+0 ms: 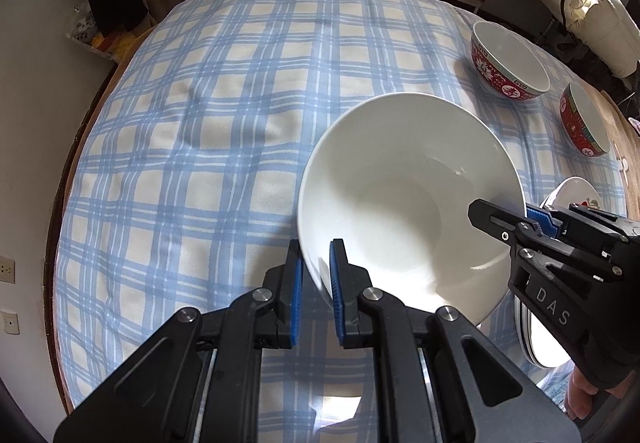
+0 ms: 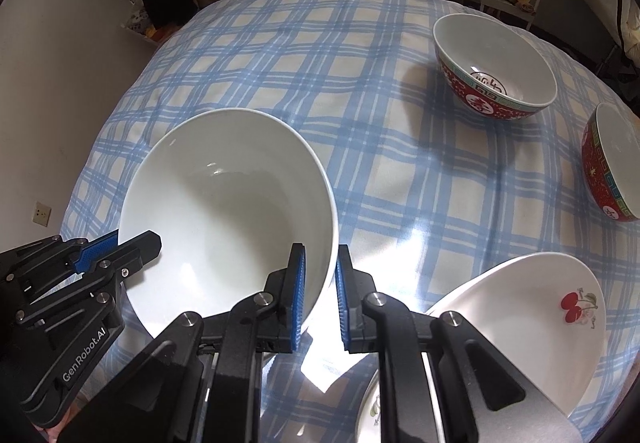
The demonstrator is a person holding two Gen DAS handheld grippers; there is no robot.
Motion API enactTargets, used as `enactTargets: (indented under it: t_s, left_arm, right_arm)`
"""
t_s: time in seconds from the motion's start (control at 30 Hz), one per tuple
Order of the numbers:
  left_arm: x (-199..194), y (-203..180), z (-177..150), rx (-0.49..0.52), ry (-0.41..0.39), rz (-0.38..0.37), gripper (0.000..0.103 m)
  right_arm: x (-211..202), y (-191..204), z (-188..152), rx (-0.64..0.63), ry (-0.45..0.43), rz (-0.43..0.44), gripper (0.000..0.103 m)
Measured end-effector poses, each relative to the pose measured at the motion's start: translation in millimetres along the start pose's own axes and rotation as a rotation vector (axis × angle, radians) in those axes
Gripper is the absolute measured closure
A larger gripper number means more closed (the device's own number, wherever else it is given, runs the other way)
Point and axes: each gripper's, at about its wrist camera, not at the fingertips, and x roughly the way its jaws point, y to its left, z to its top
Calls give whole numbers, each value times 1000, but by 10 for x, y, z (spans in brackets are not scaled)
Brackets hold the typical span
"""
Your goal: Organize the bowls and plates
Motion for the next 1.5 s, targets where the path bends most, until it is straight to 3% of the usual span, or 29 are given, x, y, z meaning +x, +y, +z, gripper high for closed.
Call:
enactTargets:
  t_s: [0.4,0.73,0.87,1.0,1.1,1.13,1.23,1.3,1.4,1.5]
  left_arm:
    - [-164,35,-4,11,-57,61,87]
    - [-349,182,59,-49,-107,61,81]
    - [-417,220,72,-63,-125,68,78]
    - [-495,219,88,-67,-144,70,69]
    - [-589,185,101,-64,-175,72,51]
    - [-624,172,106,-60,-189,74,49]
    - [-708,150,138,-59,-209,84,38]
    - [-763,143,152,-67,-227,92,25]
    - [-830,130,189,-66,-242,106,15]
    - [-882,104,246,-51,-246,115,13]
  right_arm:
    - [-95,6,40,-13,-19,-6,87]
    - [-311,-26,109,-6,-79,14,87]
    - [-431,-68,134,6,-113,22,76]
    - [-544,-128,164,21,-141,17,74]
    - [-640,-193,183,38,-170,9,55]
    - [-669,-214,189,43,-180,6,49]
    - [-734,-272,213,53,-190,-3,45]
    - [-772,-314,222,62,-195,-3,38]
    - [-882,-398,230,71,-229,-11,29]
    - [-1014,-472,243,69,-272,-36,12]
